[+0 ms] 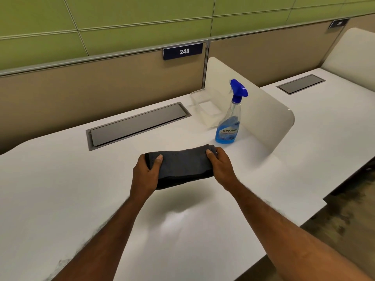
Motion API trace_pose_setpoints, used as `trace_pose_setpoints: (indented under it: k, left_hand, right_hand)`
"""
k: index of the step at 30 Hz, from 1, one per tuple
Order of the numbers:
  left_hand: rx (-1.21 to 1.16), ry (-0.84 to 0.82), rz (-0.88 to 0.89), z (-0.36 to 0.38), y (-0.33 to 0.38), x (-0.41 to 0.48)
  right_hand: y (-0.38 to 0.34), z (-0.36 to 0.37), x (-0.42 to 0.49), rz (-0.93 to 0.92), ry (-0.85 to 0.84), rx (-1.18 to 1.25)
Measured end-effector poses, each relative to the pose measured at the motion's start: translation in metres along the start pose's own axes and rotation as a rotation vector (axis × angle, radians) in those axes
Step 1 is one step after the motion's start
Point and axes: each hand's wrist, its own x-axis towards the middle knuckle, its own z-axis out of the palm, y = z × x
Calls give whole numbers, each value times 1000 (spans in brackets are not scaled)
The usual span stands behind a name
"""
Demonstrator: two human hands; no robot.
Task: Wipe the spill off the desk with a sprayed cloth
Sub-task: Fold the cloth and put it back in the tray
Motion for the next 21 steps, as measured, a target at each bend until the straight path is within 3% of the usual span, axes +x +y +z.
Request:
trace_pose_setpoints:
  k: [9,21]
  left_hand:
    - [-2,58,40,9,37,34]
    - [-70,204,164,7,146,132]
  right_hand:
    - [-36,-15,43,-97,0,-46]
    - [-179,-48,134,-314,-26,-111]
